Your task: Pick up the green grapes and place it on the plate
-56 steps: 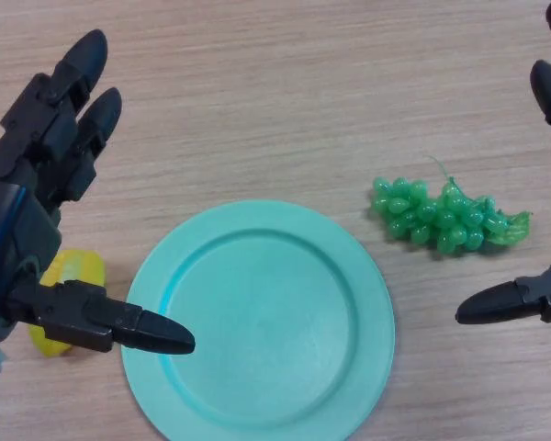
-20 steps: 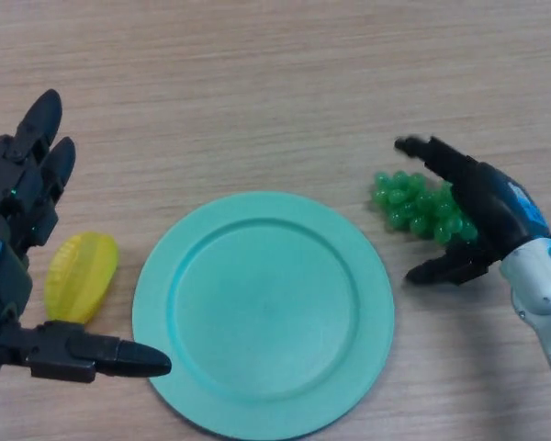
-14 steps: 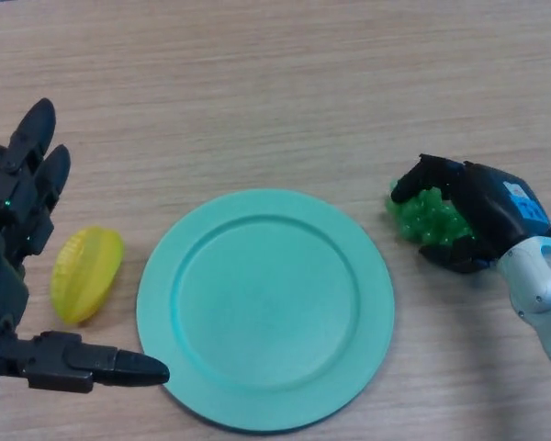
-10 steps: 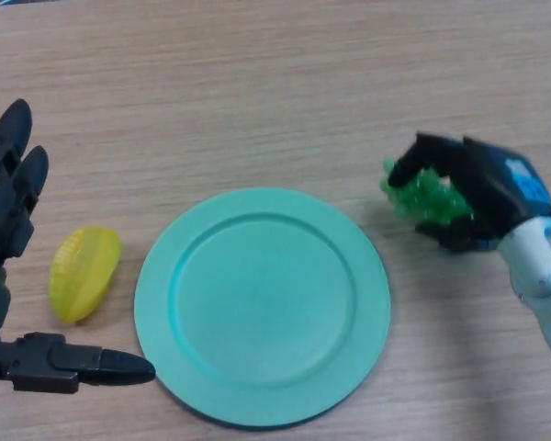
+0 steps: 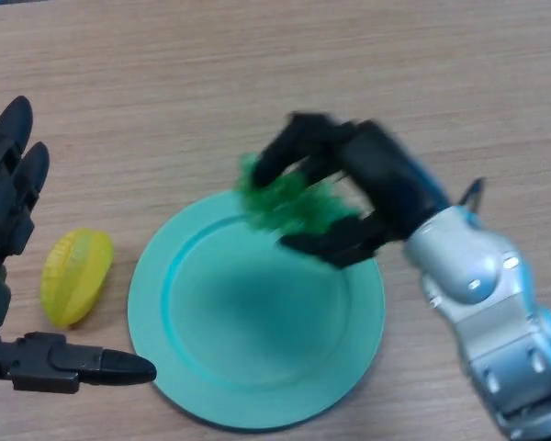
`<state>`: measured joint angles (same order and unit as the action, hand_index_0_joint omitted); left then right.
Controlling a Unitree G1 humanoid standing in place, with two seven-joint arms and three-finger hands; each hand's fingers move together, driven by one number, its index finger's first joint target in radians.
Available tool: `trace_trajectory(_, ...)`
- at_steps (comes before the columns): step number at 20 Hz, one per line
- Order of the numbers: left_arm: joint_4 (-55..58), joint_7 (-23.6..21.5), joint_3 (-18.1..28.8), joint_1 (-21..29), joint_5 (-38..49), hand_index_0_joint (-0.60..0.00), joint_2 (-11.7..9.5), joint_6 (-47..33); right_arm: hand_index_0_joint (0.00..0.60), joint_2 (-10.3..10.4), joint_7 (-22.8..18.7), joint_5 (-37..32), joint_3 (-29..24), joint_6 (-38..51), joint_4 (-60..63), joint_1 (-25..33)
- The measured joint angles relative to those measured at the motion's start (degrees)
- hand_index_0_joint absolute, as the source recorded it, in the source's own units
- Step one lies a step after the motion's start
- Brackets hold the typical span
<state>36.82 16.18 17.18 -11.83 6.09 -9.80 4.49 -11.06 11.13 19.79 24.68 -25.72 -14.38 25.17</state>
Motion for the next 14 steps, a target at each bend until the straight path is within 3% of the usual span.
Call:
trace_trajectory(1, -0.2, 0.0, 0.1, 0.2, 0.0, 0.0, 0.0, 0.0, 0.6, 0.1, -0.5, 0.6, 3.5, -0.3, -0.3, 0.0)
trace_trajectory(2, -0.4, 0.0, 0.3, 0.5, 0.0, 0.0, 0.0, 0.0, 0.55, 0.1, -0.6, 1.6, 5.5, -1.3, -0.3, 0.0)
trace_trajectory(5, -0.4, 0.0, 2.2, 0.9, 0.0, 0.0, -0.2, 0.0, 0.149, -0.2, -0.7, 3.8, 6.6, -2.9, -0.5, -0.1)
trace_trajectory(6, -0.6, 0.0, 2.1, 0.9, 0.0, 0.0, -0.2, 0.0, 0.05, -0.3, -0.9, 3.8, 6.6, -4.6, -1.4, 0.0)
trace_trajectory(7, -1.8, 0.0, 2.0, 1.4, 0.1, 0.0, -0.2, -0.1, 0.0, -0.3, -1.4, 0.7, 6.6, -11.5, -5.7, 0.2)
trace_trajectory(10, -2.3, 0.1, 2.1, 2.8, 0.1, 0.0, -1.4, -0.1, 0.0, -0.3, -1.7, -5.1, 6.0, -17.8, -11.2, 0.7)
trace_trajectory(12, -2.3, 0.1, 2.2, 3.6, 0.3, 0.0, -1.6, -0.1, 0.0, -0.3, -1.6, -6.8, 2.7, -20.2, -15.9, 0.0)
trace_trajectory(14, -2.1, 0.2, 2.2, 3.7, 0.3, 0.0, -1.8, 0.0, 0.0, -0.1, -1.2, -7.2, -4.0, -21.1, -21.2, -1.9)
